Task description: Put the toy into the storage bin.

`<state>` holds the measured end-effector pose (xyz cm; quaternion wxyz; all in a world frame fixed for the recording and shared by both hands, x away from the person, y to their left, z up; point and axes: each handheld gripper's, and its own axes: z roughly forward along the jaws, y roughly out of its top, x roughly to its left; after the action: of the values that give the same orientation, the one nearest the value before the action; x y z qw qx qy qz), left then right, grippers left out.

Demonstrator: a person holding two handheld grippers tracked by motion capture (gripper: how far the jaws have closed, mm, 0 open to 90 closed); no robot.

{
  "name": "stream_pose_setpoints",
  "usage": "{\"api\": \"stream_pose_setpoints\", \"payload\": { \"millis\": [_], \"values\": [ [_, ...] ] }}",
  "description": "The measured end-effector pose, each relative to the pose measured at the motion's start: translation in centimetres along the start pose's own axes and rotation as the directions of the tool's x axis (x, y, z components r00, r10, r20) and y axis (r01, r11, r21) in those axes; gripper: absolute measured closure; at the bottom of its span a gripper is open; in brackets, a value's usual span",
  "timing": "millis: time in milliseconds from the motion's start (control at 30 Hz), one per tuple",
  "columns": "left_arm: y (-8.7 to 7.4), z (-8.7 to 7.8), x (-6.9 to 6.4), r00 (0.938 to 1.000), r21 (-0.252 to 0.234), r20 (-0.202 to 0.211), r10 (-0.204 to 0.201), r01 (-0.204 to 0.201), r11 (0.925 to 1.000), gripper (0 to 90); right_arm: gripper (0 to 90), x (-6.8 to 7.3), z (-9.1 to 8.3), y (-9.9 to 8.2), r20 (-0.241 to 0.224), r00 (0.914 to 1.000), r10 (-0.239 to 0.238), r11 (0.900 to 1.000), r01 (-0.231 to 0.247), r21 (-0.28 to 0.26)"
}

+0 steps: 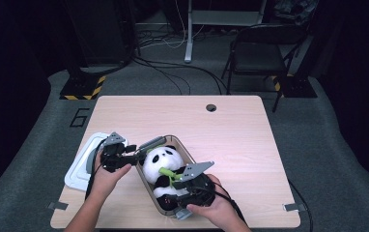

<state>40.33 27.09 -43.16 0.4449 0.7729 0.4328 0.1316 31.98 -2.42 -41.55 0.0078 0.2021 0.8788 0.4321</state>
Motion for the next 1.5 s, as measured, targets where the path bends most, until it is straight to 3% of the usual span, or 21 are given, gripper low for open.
{"api": "stream_pose_setpoints", "payload": {
  "millis": [33,333,500,800,900,967,1033,1167,1300,1367,1500],
  "values": [
    [0.0,0.1,0.0,1.0000,0.003,-0.001,-0.002,0.002,1.0000,45.0,50.8,0.0,-0.1,0.0,0.000,0.9997,0.024,0.9997,-0.024,-0.006],
    [0.1,1.1,0.5,0.9994,0.012,0.026,-0.021,0.021,0.9997,55.6,41.8,-0.5,-2.3,0.3,0.065,0.9977,0.015,0.9985,-0.012,-0.054],
    [0.4,1.7,1.0,0.9986,0.002,0.037,-0.037,0.037,0.9993,56.6,38.8,-1.2,-4.0,0.0,0.126,0.9914,0.037,0.9951,-0.025,-0.095],
    [1.4,3.3,1.9,0.9982,-0.006,0.034,-0.050,0.050,0.9987,56.2,31.5,-1.4,-5.7,-2.2,0.196,0.9769,0.086,0.9929,-0.068,-0.098],
    [1.8,3.8,2.2,0.9980,-0.011,0.027,-0.056,0.057,0.9983,57.4,30.3,-1.2,-5.6,-2.9,0.203,0.9751,0.089,0.9939,-0.074,-0.081],
    [1.9,4.0,2.3,0.9978,-0.019,0.035,-0.056,0.057,0.9982,65.4,30.1,-1.2,-5.4,-3.2,0.203,0.9746,0.095,0.9938,-0.081,-0.076],
    [2.2,4.2,2.6,0.9977,-0.012,0.039,-0.054,0.055,0.9984,65.3,29.8,-1.1,-5.1,-3.5,0.200,0.9744,0.102,0.9932,-0.088,-0.075],
    [2.4,4.4,3.0,0.9968,-0.007,0.034,-0.072,0.072,0.9974,61.2,30.0,-0.9,-4.2,-3.8,0.187,0.9787,0.086,0.9958,-0.079,-0.047],
    [2.6,4.5,3.3,0.9952,-0.012,0.010,-0.097,0.097,0.9952,53.0,33.0,-0.7,-3.4,-3.9,0.196,0.9763,0.092,0.9955,-0.087,-0.037],
    [2.7,4.1,3.2,0.9964,-0.028,0.001,-0.085,0.085,0.9960,51.7,36.4,-0.6,-3.2,-3.8,0.225,0.9717,0.071,0.9972,-0.064,-0.038],
    [2.9,2.6,3.2,0.9944,-0.072,0.002,-0.105,0.105,0.9919,46.8,41.0,-0.4,-2.6,-3.7,0.231,0.9704,0.071,0.9974,-0.068,-0.022]
  ]
}}
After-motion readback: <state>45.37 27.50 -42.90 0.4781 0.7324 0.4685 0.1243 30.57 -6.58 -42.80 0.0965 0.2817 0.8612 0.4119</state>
